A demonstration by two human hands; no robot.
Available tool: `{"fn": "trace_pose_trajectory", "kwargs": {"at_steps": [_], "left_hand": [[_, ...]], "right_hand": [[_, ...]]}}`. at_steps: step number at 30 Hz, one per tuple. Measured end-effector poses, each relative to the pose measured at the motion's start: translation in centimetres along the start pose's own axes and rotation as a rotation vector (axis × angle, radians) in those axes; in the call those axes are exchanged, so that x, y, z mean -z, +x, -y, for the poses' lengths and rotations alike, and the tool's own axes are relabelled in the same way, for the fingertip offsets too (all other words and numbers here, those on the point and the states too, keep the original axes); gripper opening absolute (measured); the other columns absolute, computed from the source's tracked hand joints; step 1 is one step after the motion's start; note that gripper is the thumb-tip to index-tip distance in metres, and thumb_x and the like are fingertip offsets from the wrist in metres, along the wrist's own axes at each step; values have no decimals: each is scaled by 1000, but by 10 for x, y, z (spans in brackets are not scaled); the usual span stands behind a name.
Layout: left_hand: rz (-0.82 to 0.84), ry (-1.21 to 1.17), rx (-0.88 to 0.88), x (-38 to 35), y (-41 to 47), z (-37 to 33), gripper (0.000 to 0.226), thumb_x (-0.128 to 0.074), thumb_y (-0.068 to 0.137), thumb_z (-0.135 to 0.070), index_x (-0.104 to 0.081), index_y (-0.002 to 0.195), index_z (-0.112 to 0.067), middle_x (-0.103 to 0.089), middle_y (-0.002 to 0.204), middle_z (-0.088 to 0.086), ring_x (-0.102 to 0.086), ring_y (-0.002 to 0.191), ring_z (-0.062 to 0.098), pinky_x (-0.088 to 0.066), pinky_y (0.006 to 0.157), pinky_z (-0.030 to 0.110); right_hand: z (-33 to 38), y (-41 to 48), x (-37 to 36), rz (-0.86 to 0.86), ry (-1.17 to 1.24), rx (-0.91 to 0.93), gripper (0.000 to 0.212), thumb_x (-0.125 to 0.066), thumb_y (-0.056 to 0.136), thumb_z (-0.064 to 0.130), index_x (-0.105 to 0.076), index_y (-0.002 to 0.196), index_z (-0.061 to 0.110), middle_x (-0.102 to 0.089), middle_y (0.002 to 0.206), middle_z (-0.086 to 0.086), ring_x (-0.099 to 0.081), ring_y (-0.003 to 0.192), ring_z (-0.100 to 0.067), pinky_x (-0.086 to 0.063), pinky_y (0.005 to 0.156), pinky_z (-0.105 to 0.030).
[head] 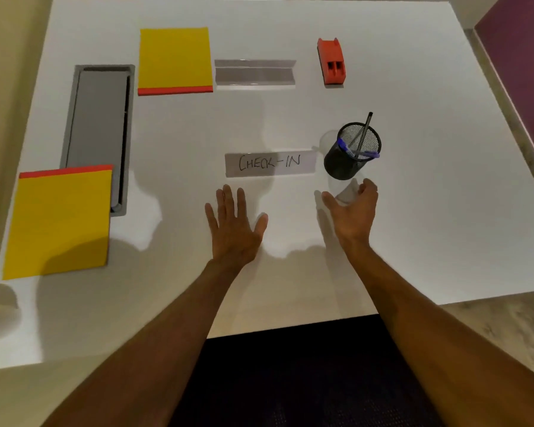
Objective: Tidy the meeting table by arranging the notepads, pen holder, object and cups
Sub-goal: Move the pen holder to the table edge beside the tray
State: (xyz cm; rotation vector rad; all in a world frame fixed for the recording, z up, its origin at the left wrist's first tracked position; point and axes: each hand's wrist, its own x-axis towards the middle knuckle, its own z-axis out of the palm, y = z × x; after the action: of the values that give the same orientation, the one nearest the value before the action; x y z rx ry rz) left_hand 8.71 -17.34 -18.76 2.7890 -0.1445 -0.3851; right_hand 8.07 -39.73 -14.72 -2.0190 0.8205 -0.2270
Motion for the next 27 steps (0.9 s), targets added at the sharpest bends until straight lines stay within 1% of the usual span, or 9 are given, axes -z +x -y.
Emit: {"fn": "trace_pose_trajectory", "kwargs": {"at_steps": [2, 6, 8, 10, 13, 17, 21, 25, 27], "left_hand": [[-44, 51, 11, -10, 0, -3, 80, -14, 98, -63, 15, 155, -16, 21, 162, 12, 23, 149, 26, 9, 120, 54], [-139, 139, 9, -20, -2, -5, 81, -14, 98, -64, 11, 156, -13, 16, 163, 14, 16, 151, 29, 3, 120, 57], [-164, 144, 9, -23, -2, -5, 82, -14, 97, -65, 9, 156, -13, 14, 164, 14, 14, 151, 29, 0, 120, 57], [-174, 143, 14, -25, -1, -5, 83, -14, 97, -66, 9, 156, -14, 13, 164, 13, 14, 151, 29, -2, 120, 58], [-182, 147, 20, -27, -1, -5, 83, -14, 96, -67, 9, 156, -15, 14, 164, 12, 14, 151, 28, -3, 120, 58], [-190, 136, 15, -28, 0, -4, 83, -18, 97, -67, 9, 156, -15, 14, 164, 12, 14, 151, 28, -3, 120, 58], [-182, 140, 17, -29, 2, -3, 84, -19, 96, -67, 8, 157, -15, 13, 164, 11, 14, 151, 27, -2, 121, 57], [-141, 140, 15, -25, 1, -3, 85, -17, 96, -67, 9, 156, -14, 15, 164, 12, 16, 151, 28, 0, 121, 56], [-91, 119, 14, -21, 1, -2, 88, -14, 93, -70, 13, 156, -14, 19, 163, 12, 20, 150, 27, 4, 121, 56]], "right_hand": [[-2, 14, 0, 10, 63, -4, 97, -82, 78, 38, -26, 151, 10, -36, 155, -7, -38, 142, -24, -36, 115, -32], [-3, 40, -6, 27, 196, 16, 100, -86, 75, 28, -24, 151, 10, -36, 157, -9, -35, 144, -21, -34, 111, -22], [-2, 49, -8, 4, 235, 59, 95, -88, 73, 22, -29, 147, 10, -43, 151, -8, -45, 132, -13, -38, 97, -3], [0, 57, -11, -11, 252, 89, 89, -88, 72, 18, -34, 142, 10, -49, 143, -6, -51, 114, -2, -41, 81, 4], [4, 63, -15, -23, 275, 78, 84, -88, 71, 18, -36, 137, 13, -53, 136, -2, -56, 103, 2, -46, 77, -1], [9, 70, -19, -66, 286, 64, 82, -88, 72, 18, -39, 137, 12, -57, 135, -5, -59, 118, -16, -52, 95, -18], [10, 71, -19, -67, 275, 69, 81, -87, 74, 20, -39, 139, 12, -58, 135, -5, -58, 118, -15, -49, 97, -18], [8, 59, -7, -62, 270, 97, 77, -86, 75, 21, -42, 137, 14, -60, 130, 0, -61, 116, -14, -50, 103, -30], [12, 47, 2, -56, 263, 120, 77, -87, 74, 23, -42, 137, 17, -60, 129, 1, -61, 116, -12, -49, 103, -24]]}}
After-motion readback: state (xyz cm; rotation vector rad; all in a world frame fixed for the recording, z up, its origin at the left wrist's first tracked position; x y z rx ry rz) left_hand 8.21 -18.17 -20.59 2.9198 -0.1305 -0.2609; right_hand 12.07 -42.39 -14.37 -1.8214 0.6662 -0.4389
